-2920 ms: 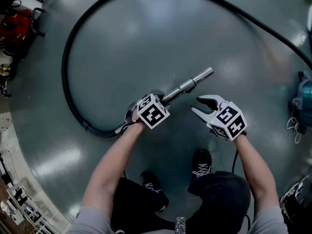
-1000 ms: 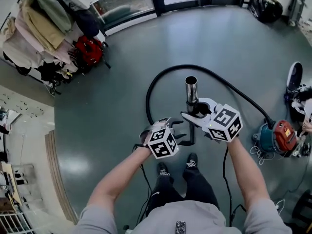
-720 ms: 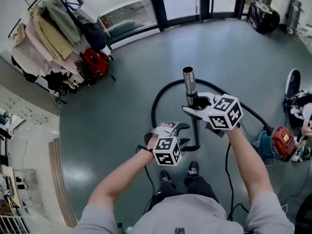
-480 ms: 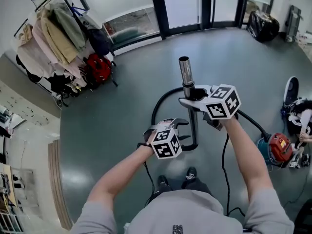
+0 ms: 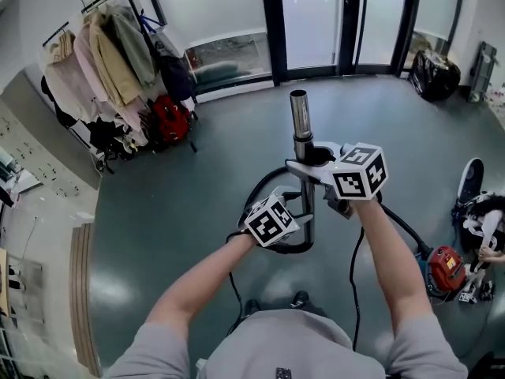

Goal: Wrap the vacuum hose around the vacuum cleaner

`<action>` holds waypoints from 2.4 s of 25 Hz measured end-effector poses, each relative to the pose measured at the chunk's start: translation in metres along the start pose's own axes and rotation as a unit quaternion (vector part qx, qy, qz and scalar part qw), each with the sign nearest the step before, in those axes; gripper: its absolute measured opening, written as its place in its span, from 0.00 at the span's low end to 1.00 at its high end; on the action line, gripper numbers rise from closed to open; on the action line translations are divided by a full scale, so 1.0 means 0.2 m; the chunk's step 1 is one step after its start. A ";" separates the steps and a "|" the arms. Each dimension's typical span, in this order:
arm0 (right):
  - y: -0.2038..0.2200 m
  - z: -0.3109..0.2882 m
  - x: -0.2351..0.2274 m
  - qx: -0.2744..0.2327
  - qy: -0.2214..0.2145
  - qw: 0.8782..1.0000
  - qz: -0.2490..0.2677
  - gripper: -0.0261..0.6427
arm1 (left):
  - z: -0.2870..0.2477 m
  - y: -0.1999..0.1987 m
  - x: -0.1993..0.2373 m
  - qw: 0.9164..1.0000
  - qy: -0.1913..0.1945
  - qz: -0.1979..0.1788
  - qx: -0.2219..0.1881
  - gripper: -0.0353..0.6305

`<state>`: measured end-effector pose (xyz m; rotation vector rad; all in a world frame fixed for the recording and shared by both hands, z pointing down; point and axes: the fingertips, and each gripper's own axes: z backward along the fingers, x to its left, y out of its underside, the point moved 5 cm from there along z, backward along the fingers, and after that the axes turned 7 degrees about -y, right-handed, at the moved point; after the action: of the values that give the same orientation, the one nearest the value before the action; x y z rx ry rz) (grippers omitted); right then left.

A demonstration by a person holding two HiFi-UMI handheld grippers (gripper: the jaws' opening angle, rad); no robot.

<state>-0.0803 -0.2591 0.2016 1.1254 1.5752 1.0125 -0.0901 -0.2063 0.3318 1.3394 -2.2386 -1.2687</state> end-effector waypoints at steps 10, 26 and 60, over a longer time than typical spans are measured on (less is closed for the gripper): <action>0.03 -0.11 0.11 0.007 -0.034 0.999 0.012 0.33 | 0.00 0.03 -0.01 0.997 0.015 0.070 0.000 0.37; 0.15 0.04 0.15 -0.024 -0.039 0.998 0.030 0.44 | 0.08 -0.04 0.04 0.995 0.017 0.102 -0.010 0.34; 1.33 -0.20 -0.09 0.112 -0.045 0.992 0.038 0.26 | 0.54 -0.41 0.23 0.979 -0.100 0.166 -0.059 0.34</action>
<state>-0.0614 -0.2164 0.4667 1.3737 1.6138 0.8355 -0.1294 -0.2005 0.1954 0.7846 -2.3485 -1.4335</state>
